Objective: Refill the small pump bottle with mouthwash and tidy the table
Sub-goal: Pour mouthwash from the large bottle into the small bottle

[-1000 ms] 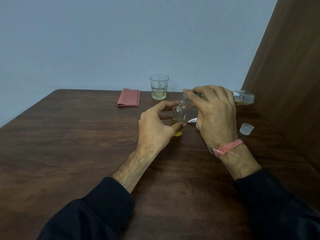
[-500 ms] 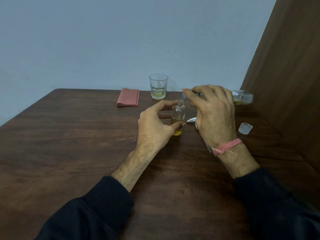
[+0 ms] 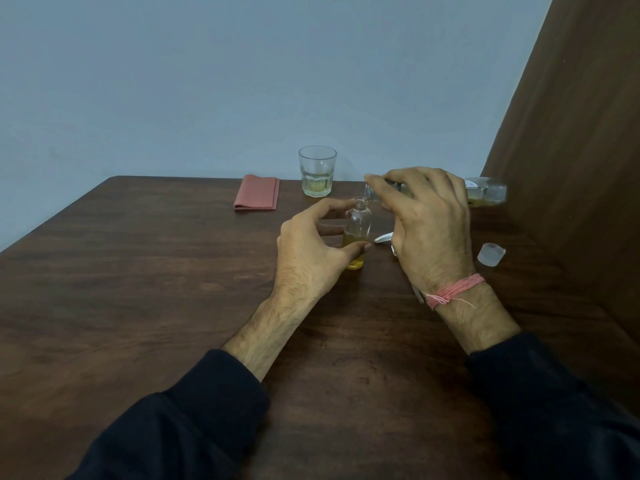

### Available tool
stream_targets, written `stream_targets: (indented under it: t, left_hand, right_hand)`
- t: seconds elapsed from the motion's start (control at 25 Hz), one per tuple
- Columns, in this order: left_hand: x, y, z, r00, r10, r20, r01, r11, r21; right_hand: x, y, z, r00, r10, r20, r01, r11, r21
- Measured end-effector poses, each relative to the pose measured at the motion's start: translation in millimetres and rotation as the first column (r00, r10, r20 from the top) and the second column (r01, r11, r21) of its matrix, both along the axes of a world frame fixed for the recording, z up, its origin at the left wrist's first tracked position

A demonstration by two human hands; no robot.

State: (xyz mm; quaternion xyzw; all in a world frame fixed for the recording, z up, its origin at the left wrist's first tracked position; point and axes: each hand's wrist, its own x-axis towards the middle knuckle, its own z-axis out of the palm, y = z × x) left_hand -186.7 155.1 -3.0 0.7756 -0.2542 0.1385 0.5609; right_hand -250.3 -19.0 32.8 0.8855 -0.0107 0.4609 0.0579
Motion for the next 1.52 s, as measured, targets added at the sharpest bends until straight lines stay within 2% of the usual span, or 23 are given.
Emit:
stream_targets:
  t: [1.52]
  left_hand:
    - [4.3,1.2,-2.1,0.999,-0.033,0.007,0.034,0.999,-0.01]
  right_hand:
    - [-0.2,0.2,-0.7,1.0,-0.005,0.011,0.005,1.0,0.0]
